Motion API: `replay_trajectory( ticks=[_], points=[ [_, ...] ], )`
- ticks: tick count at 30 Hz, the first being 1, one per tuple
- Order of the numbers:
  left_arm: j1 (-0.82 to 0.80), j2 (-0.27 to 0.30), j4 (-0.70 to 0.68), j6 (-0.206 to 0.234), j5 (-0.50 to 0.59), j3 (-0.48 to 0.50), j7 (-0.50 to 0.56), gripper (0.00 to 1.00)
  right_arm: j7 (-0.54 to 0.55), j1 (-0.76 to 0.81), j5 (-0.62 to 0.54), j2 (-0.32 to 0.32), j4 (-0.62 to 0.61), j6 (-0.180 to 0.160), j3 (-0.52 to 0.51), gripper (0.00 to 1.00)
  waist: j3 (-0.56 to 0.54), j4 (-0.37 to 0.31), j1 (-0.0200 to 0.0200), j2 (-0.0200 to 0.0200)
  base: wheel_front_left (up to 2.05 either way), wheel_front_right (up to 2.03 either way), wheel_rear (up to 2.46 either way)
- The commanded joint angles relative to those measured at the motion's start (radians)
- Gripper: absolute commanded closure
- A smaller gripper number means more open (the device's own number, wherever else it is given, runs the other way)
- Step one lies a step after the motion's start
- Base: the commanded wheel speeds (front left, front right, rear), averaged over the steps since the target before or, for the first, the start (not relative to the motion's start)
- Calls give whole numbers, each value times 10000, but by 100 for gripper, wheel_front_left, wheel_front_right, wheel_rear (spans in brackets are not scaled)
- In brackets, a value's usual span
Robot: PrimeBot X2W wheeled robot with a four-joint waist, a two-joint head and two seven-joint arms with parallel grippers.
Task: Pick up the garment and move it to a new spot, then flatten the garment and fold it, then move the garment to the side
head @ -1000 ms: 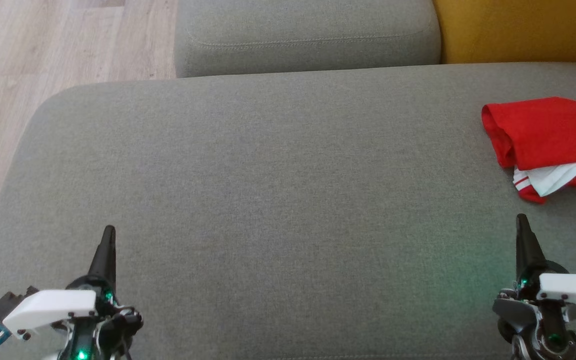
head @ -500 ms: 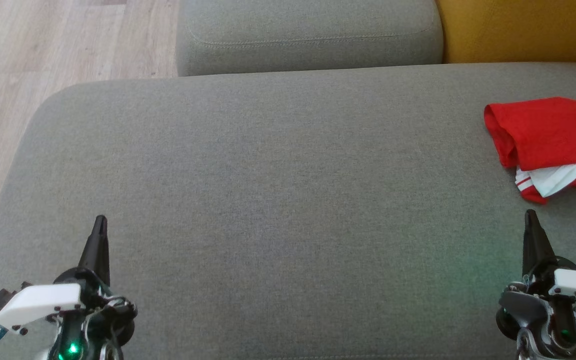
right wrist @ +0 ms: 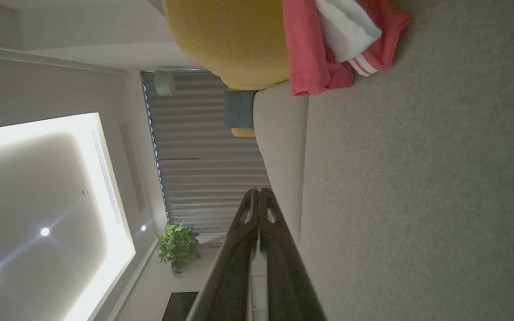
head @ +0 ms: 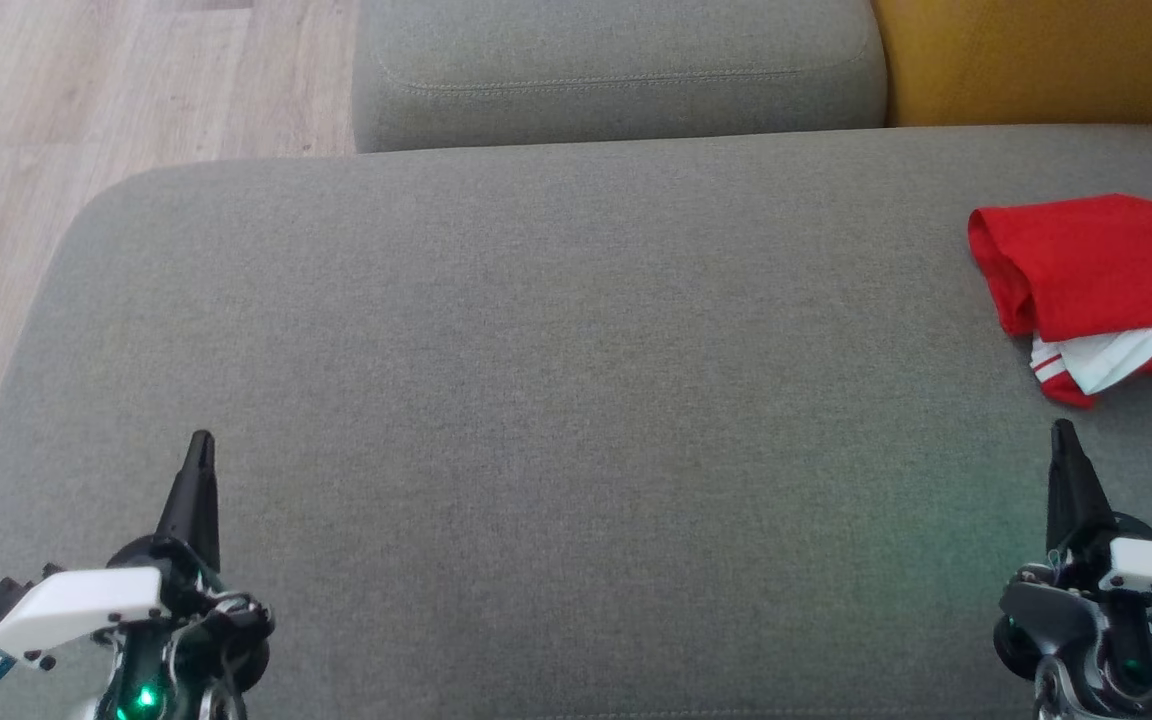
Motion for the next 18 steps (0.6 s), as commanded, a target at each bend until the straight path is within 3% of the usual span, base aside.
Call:
replay_trajectory(
  ticks=[1,18],
  points=[
    [-517,111,-265,-71,24,374,62,100,109,-503,24,-92,-317,69,177,100,0,0,0,0,0,0,0],
    [-522,70,-262,-71,72,432,109,100,152,-508,-20,-54,-313,69,124,100,0,0,0,0,0,0,0]
  ],
)
